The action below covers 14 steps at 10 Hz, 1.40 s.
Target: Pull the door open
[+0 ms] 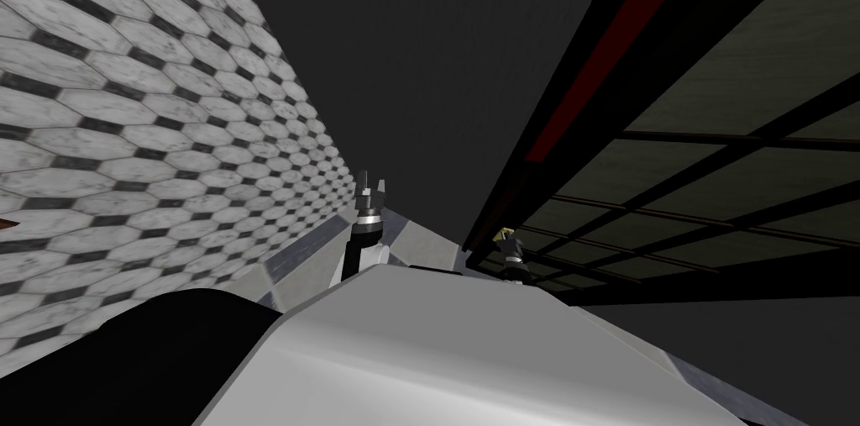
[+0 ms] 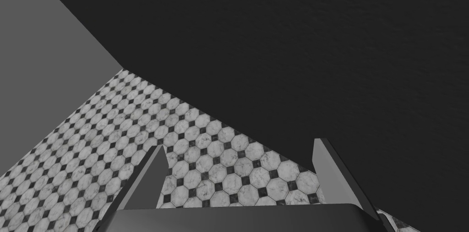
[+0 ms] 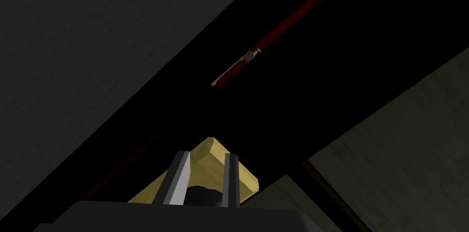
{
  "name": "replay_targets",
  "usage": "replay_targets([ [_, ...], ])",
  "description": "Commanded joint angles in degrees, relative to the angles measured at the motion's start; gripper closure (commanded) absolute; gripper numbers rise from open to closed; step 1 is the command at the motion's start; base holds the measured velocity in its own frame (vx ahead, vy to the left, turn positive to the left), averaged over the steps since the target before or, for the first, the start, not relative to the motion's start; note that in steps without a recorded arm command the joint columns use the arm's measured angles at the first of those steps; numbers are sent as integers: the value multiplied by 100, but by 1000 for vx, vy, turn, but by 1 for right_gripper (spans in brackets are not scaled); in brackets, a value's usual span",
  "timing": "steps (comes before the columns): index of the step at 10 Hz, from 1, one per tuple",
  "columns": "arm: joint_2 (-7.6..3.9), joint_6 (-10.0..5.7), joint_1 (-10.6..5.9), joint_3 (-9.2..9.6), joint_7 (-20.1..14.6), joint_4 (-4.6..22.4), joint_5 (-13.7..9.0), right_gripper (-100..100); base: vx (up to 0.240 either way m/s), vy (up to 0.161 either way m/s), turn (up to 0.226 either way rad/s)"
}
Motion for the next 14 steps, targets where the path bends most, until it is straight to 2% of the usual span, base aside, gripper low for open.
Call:
replay_targets([
  [1, 10, 150, 116, 37, -197, -77, -16, 100, -27, -12, -2],
  [2, 10, 150, 116, 37, -197, -77, -16, 100, -13, -4, -2],
  [3, 11, 158, 86, 74, -434, -68, -31, 100, -18, -5, -7],
  [4, 11, 158, 86, 74, -434, -68, -31, 100, -19, -6, -3],
  [6, 12, 175, 25, 148, -815, -50, -62, 100, -22, -16, -18],
  [8, 12, 175, 25, 148, -908, -50, -62, 100, -21, -10, -6],
  [10, 13, 189, -28, 211, -1280, -34, -88, 100, -25, -10, -7],
  [13, 13, 189, -28, 211, -1375, -34, -88, 100, -10, -6, -5],
  [14, 14, 196, -54, 243, -1608, -26, -102, 100, -11, -5, -8],
])
